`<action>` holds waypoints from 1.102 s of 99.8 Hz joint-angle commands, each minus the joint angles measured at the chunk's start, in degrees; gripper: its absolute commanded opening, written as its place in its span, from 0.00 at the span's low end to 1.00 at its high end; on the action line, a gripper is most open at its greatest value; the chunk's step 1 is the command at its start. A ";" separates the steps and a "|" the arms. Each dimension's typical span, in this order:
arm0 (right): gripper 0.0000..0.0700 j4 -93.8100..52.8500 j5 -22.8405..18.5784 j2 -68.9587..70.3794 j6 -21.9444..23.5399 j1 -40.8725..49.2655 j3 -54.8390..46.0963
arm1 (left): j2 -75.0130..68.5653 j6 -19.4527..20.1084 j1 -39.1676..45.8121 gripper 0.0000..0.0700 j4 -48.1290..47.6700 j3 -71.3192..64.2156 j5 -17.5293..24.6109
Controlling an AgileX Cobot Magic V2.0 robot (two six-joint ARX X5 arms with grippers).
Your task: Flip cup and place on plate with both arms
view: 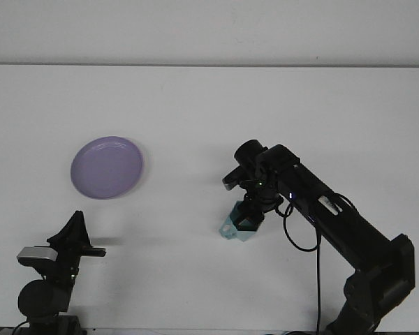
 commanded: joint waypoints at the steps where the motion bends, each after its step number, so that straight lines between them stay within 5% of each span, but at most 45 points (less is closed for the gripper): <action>1: 0.37 0.70 -0.13 1.29 -0.90 0.33 1.38 | -0.07 -0.26 0.11 0.02 0.72 -0.98 0.04; 30: 0.38 -3.13 3.13 -1.97 -0.55 -1.77 7.41 | -0.07 -4.57 0.11 0.02 0.70 -0.22 0.42; 70: 0.38 8.85 2.86 -22.47 3.26 -7.65 8.70 | 7.85 -13.53 0.07 0.02 -8.46 9.75 11.82; 91: 0.38 23.74 2.99 -38.58 5.46 -11.58 -7.93 | 20.09 -12.90 -0.66 0.02 -12.31 20.74 19.19; 110: 0.38 41.46 3.06 -55.49 6.99 -15.08 -30.77 | 32.98 -8.04 -3.91 0.02 -17.88 32.33 25.09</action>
